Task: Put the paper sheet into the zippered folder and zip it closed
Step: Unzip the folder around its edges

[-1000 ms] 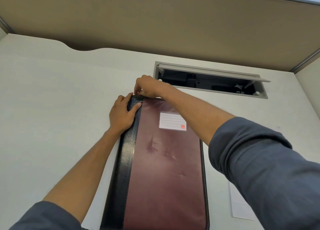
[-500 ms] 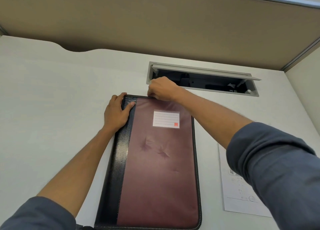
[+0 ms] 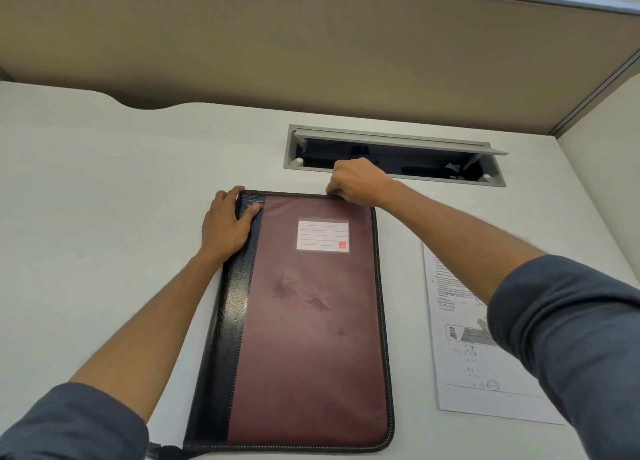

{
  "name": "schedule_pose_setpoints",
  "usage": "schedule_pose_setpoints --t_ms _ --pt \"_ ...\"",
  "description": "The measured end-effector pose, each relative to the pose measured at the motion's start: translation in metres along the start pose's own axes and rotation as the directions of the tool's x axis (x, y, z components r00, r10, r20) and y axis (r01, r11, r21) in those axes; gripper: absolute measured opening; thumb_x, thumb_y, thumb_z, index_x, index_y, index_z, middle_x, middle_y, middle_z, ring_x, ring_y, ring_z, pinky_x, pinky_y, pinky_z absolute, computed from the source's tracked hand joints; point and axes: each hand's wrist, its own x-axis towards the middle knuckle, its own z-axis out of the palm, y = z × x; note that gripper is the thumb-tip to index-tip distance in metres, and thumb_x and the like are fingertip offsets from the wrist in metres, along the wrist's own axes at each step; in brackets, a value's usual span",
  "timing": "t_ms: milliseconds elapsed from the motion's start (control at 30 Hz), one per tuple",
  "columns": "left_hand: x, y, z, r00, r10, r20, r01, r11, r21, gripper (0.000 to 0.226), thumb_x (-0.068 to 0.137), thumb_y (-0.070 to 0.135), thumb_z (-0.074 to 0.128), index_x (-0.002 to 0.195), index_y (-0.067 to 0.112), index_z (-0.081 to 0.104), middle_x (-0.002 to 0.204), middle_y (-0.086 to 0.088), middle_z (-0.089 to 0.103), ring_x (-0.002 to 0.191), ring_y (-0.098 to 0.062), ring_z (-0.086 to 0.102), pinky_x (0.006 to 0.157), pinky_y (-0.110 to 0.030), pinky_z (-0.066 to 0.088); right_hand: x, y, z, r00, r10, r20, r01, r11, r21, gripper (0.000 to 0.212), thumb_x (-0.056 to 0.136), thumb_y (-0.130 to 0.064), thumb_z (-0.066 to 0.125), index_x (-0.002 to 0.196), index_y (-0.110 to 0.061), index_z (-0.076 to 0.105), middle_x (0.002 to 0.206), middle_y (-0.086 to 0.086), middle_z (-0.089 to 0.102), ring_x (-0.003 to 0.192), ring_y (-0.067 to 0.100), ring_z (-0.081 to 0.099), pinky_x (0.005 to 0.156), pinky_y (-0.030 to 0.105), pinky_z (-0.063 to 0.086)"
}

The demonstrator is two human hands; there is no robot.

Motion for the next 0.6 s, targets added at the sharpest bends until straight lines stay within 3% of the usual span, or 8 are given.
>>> schedule_pose_setpoints --t_ms 333,467,600 --pt "-0.002 0.008 -0.002 1.000 -0.004 0.017 0.003 0.998 0.069 0.052 0.095 0.045 0.052 0.137 0.017 0.045 0.118 -0.012 0.051 0.106 -0.032 0.054 0.094 -0.047 0.044 -0.035 0.016 0.005 0.995 0.100 -0.005 -0.100 0.995 0.032 0.028 0.099 -0.020 0.047 0.107 -0.022 0.075 0.096 0.000 0.073 0.092 0.021 0.061 0.060 0.030 0.040" --pt "-0.003 0.012 -0.003 1.000 -0.014 0.023 0.012 0.996 0.088 0.051 0.095 0.044 0.052 0.137 0.016 0.046 0.119 -0.014 0.052 0.107 -0.033 0.054 0.094 -0.045 0.044 -0.034 0.016 0.003 0.996 0.091 0.020 -0.092 0.995 0.037 0.028 0.099 -0.020 0.048 0.108 -0.021 0.074 0.098 0.000 0.074 0.091 0.021 0.062 0.065 0.032 0.047" --pt "-0.003 0.015 -0.005 0.999 -0.030 0.024 0.029 0.997 0.078 0.048 0.095 0.043 0.052 0.136 0.018 0.046 0.121 -0.013 0.052 0.111 -0.032 0.052 0.097 -0.045 0.042 -0.029 0.017 -0.002 0.996 0.069 0.049 -0.071 0.997 0.036 0.026 0.098 -0.023 0.050 0.108 -0.022 0.074 0.100 0.001 0.072 0.096 0.024 0.063 0.066 0.031 0.044"
